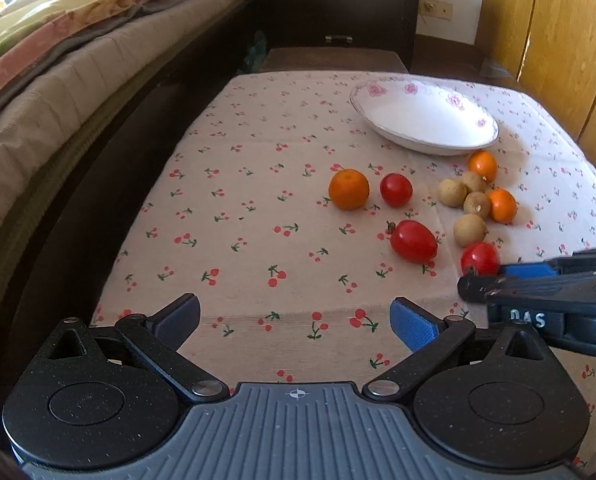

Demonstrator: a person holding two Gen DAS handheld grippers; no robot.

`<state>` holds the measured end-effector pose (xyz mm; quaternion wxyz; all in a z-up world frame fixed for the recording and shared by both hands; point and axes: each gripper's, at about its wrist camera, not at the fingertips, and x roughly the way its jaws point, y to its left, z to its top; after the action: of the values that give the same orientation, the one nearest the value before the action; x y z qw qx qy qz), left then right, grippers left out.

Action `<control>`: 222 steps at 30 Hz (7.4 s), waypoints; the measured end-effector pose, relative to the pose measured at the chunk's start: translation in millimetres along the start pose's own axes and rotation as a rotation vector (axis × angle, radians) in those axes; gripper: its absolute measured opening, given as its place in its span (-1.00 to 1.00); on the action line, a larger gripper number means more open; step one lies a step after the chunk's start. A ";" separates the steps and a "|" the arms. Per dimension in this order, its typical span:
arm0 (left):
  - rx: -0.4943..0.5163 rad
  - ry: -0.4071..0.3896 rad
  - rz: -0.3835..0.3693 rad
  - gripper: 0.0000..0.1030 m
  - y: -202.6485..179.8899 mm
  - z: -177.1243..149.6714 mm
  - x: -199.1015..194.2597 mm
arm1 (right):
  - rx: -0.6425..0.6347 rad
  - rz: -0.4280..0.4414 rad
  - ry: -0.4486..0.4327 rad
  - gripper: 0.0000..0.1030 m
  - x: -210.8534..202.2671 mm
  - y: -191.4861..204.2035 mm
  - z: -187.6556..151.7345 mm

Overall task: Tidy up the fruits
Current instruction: 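Lower the right tool onto a red cherry tomato and close it, then close the left tool on another red tomato while the right tool lifts its tomato, then carry both held tomatoes over the white plate with both tools, then open both tools to drop the tomatoes into the plate, then close the left tool on a mandarin while the right tool grasps another mandarin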

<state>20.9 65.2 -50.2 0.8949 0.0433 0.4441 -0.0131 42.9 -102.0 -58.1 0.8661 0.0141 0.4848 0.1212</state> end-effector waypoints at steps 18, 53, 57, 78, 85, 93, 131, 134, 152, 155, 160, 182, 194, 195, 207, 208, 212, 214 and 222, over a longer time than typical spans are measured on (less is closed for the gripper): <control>-0.005 0.089 -0.025 0.99 -4.3 -13.5 20.3 | 0.042 0.084 -0.017 -0.53 -8.9 -15.3 2.8; -0.005 0.001 -0.162 0.76 -35.3 30.4 25.7 | 0.120 0.033 -0.049 -0.41 -38.3 -58.9 -2.3; 0.009 -0.002 -0.139 0.69 -45.3 38.8 42.4 | 0.146 0.049 -0.053 -0.41 -40.6 -68.3 -3.2; 0.068 0.022 -0.136 -0.09 -49.6 26.5 38.6 | 0.133 0.048 -0.062 -0.41 -45.1 -67.8 -5.4; 0.045 -0.012 -0.150 -0.09 -50.6 34.7 13.3 | 0.122 0.028 -0.100 -0.41 -56.7 -63.5 11.0; 0.016 -0.092 -0.216 -0.09 -59.3 81.0 12.4 | 0.135 0.008 -0.137 -0.41 -46.7 -74.9 57.7; -0.012 -0.032 -0.143 -0.09 -74.3 151.3 107.1 | 0.069 -0.027 -0.050 -0.39 51.9 -104.2 136.8; -0.007 -0.033 -0.138 -0.08 -74.7 151.1 106.6 | 0.070 -0.030 -0.053 -0.39 52.0 -103.8 136.8; -0.033 -0.056 -0.136 0.20 -68.8 155.5 99.0 | 0.082 -0.035 -0.100 -0.35 36.3 -105.2 138.8; -0.036 -0.062 -0.143 0.23 -67.5 156.6 96.0 | 0.091 -0.027 -0.112 -0.33 31.1 -106.2 139.7; -0.035 -0.076 -0.147 0.24 -63.7 156.2 89.6 | 0.102 -0.020 -0.126 -0.33 23.6 -108.2 138.6; -0.078 -0.044 -0.130 0.27 -16.7 117.4 60.9 | 0.040 -0.011 -0.078 -0.33 -7.6 -87.5 88.3; -0.079 0.068 -0.089 0.20 -12.5 91.7 83.8 | 0.036 0.005 -0.050 -0.32 -11.4 -87.2 69.6; -0.088 0.078 -0.092 0.20 -12.0 91.5 86.6 | 0.036 0.006 -0.045 -0.32 -10.9 -88.2 68.8; -0.089 0.069 -0.112 -0.21 -15.6 91.4 89.9 | 0.047 0.009 0.001 -0.32 -0.5 -96.1 63.9; -0.086 0.070 -0.116 -0.21 -15.3 90.8 89.0 | 0.045 0.013 0.004 -0.32 0.7 -95.2 63.7; -0.094 0.072 -0.127 -0.22 -11.3 88.9 85.2 | 0.044 0.038 0.025 -0.32 8.5 -91.6 64.4; -0.096 0.069 -0.131 -0.22 -10.6 89.0 83.5 | 0.053 0.053 0.036 -0.32 13.2 -90.4 65.2; -0.087 0.077 -0.144 -0.21 -13.6 86.8 85.3 | 0.078 0.082 0.086 -0.31 33.9 -84.4 66.1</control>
<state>140.5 45.2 -66.7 0.8750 -0.0271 0.4801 -0.0565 132.1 -170.2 -63.5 0.8374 0.0624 0.5251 0.1384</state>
